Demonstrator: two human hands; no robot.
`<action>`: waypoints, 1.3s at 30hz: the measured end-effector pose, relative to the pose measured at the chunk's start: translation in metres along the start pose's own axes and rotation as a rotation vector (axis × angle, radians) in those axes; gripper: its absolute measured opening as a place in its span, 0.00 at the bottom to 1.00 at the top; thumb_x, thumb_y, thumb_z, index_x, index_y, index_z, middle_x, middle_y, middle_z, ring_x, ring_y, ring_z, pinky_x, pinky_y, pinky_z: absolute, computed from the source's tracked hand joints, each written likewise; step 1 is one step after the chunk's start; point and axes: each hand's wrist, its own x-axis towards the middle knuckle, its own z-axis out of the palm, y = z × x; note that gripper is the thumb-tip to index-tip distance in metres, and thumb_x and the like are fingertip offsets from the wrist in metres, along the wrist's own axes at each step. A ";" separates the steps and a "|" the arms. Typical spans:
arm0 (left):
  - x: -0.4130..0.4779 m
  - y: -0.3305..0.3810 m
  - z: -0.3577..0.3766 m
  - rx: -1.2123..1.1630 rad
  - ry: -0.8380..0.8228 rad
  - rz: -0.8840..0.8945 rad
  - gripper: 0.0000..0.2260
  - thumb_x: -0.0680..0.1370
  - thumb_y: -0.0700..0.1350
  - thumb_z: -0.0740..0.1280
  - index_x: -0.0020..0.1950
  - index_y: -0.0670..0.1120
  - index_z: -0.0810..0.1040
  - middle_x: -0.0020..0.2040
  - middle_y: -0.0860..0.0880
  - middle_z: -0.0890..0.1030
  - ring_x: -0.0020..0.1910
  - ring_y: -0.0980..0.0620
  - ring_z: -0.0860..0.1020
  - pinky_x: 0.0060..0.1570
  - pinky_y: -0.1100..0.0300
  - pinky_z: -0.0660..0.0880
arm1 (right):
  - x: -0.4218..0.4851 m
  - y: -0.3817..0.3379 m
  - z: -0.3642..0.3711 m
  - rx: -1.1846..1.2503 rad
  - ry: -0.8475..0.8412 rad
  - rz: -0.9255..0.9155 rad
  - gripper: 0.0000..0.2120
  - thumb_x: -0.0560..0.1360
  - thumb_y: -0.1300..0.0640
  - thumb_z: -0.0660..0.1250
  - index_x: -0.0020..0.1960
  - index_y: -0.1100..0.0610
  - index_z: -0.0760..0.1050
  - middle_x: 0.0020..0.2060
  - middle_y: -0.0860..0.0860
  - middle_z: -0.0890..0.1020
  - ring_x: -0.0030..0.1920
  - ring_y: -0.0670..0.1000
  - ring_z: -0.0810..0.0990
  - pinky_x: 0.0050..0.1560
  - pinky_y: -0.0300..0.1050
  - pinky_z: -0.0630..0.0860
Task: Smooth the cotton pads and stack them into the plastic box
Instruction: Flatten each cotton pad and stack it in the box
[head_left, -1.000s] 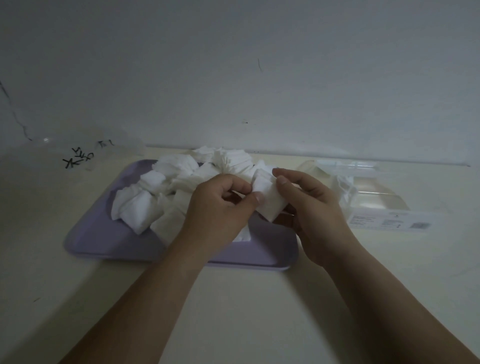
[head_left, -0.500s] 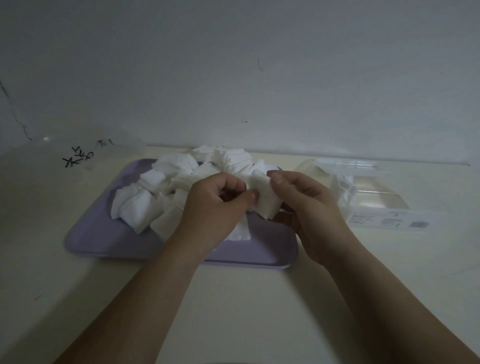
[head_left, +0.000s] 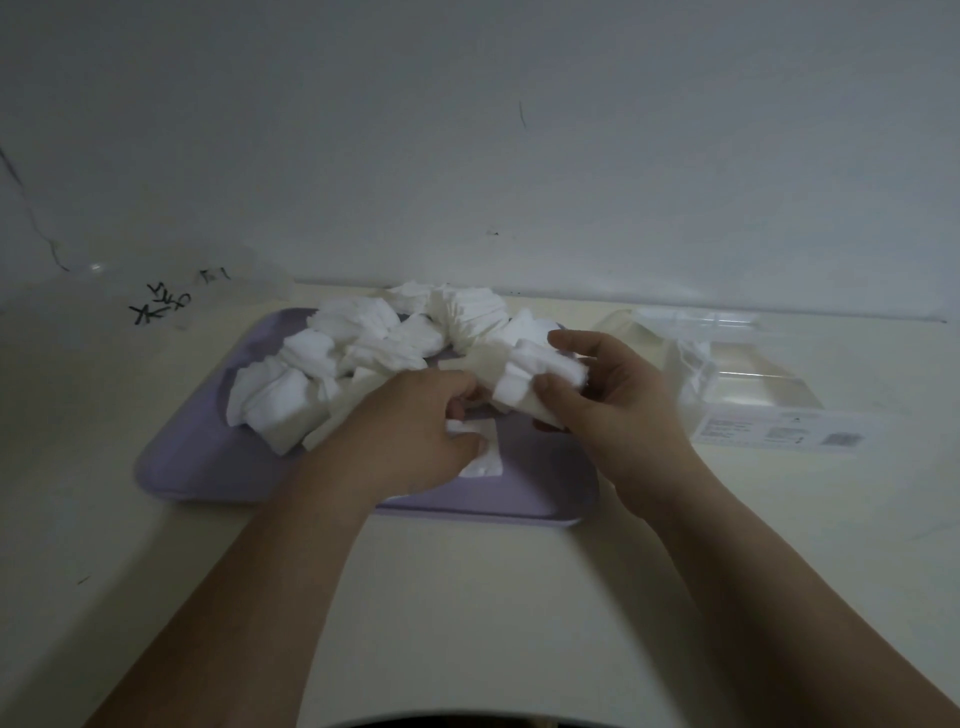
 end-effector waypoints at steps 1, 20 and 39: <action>-0.001 0.000 -0.001 0.001 -0.020 -0.001 0.11 0.74 0.48 0.74 0.55 0.56 0.82 0.41 0.59 0.78 0.37 0.60 0.75 0.42 0.61 0.74 | 0.000 0.000 0.000 0.006 0.001 -0.002 0.17 0.78 0.66 0.72 0.65 0.55 0.78 0.52 0.60 0.86 0.49 0.58 0.87 0.49 0.55 0.86; -0.004 0.024 -0.012 -1.117 0.078 -0.096 0.12 0.79 0.31 0.69 0.59 0.45 0.83 0.50 0.46 0.84 0.45 0.50 0.82 0.37 0.59 0.77 | 0.002 -0.003 -0.003 0.042 0.044 0.063 0.17 0.74 0.64 0.77 0.61 0.56 0.80 0.48 0.55 0.89 0.49 0.57 0.89 0.56 0.63 0.84; -0.004 0.022 0.001 -0.834 0.228 -0.034 0.09 0.70 0.36 0.81 0.48 0.40 0.85 0.45 0.39 0.88 0.49 0.37 0.86 0.56 0.46 0.83 | -0.002 -0.010 -0.002 0.045 -0.117 0.038 0.13 0.79 0.67 0.70 0.63 0.60 0.81 0.40 0.51 0.88 0.36 0.46 0.83 0.39 0.39 0.79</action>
